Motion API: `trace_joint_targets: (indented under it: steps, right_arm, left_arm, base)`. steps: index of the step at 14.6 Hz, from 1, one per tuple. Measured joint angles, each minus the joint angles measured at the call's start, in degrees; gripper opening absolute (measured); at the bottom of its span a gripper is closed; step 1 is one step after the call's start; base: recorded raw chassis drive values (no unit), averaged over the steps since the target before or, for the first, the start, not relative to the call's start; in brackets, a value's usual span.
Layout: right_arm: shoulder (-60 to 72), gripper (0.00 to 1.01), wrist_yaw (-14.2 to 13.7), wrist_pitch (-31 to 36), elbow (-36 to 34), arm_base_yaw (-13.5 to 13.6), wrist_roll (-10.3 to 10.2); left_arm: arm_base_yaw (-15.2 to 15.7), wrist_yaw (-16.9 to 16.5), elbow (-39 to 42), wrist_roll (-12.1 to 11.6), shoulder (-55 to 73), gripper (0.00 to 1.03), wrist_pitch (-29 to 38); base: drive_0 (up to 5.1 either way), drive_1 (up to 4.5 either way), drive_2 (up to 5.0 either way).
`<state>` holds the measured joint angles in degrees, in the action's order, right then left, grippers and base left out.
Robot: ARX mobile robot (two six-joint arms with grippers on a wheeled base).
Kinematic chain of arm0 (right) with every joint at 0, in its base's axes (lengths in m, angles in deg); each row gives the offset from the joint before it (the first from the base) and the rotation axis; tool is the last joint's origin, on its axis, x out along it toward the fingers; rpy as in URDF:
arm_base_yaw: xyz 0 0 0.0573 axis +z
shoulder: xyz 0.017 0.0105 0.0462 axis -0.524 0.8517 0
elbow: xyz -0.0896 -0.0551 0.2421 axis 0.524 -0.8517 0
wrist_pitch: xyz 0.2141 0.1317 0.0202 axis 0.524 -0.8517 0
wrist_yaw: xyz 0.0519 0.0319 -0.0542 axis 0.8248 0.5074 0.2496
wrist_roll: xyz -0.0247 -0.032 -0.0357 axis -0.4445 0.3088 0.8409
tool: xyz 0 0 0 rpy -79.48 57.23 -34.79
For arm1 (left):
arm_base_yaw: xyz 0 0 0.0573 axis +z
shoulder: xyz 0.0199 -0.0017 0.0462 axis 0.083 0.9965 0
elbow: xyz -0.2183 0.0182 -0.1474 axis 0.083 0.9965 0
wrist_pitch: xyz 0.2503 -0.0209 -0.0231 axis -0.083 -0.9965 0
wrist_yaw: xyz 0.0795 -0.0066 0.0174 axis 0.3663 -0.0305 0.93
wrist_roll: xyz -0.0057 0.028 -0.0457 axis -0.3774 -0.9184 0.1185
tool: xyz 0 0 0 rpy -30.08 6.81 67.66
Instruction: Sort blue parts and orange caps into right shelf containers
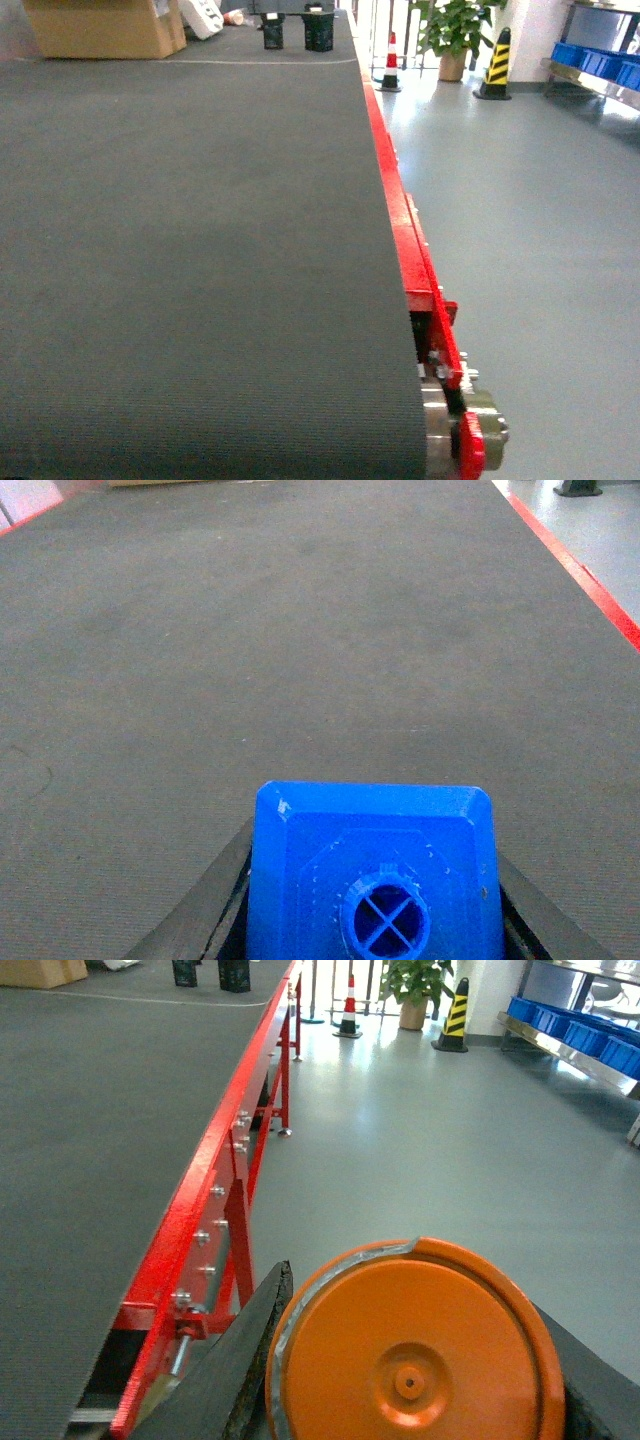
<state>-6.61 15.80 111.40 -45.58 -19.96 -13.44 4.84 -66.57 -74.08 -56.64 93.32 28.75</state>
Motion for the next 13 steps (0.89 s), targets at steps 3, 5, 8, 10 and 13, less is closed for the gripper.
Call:
trace_joint_targets:
  steps: [3,5,8,10,13]
  right_arm:
    - [0.0,0.44,0.0,0.09,0.0,0.0,0.0]
    - [0.0,0.44,0.02,0.09,0.0,0.0,0.02]
    - [0.0,0.44,0.02,0.04,0.0,0.0,0.02]
    - [0.02,0.44,0.02,-0.09,0.0,0.0,0.02]
    - [0.0,0.44,0.02,0.02,0.0,0.0,0.02]
  left_arm:
    - [0.0,0.02,0.0,0.0,0.0,0.44,0.04]
    - [0.02,0.09,0.0,0.0,0.02,0.44,-0.02]
    - [-0.02,-0.07,0.0,0.0,0.02,0.44,-0.02]
    - [-0.02,-0.04,0.0,0.0,-0.02,0.44,0.22]
    - [0.0,-0.02,0.0,0.0,-0.02,0.44,0.07]
  base:
    - [5.1,-2.35,-2.4]
    - [5.1,-2.34,-2.3]
    - [5.1,-2.36,-2.4]
    - [5.1,-2.34,-2.3]
    - [5.2,-2.27,-2.3]
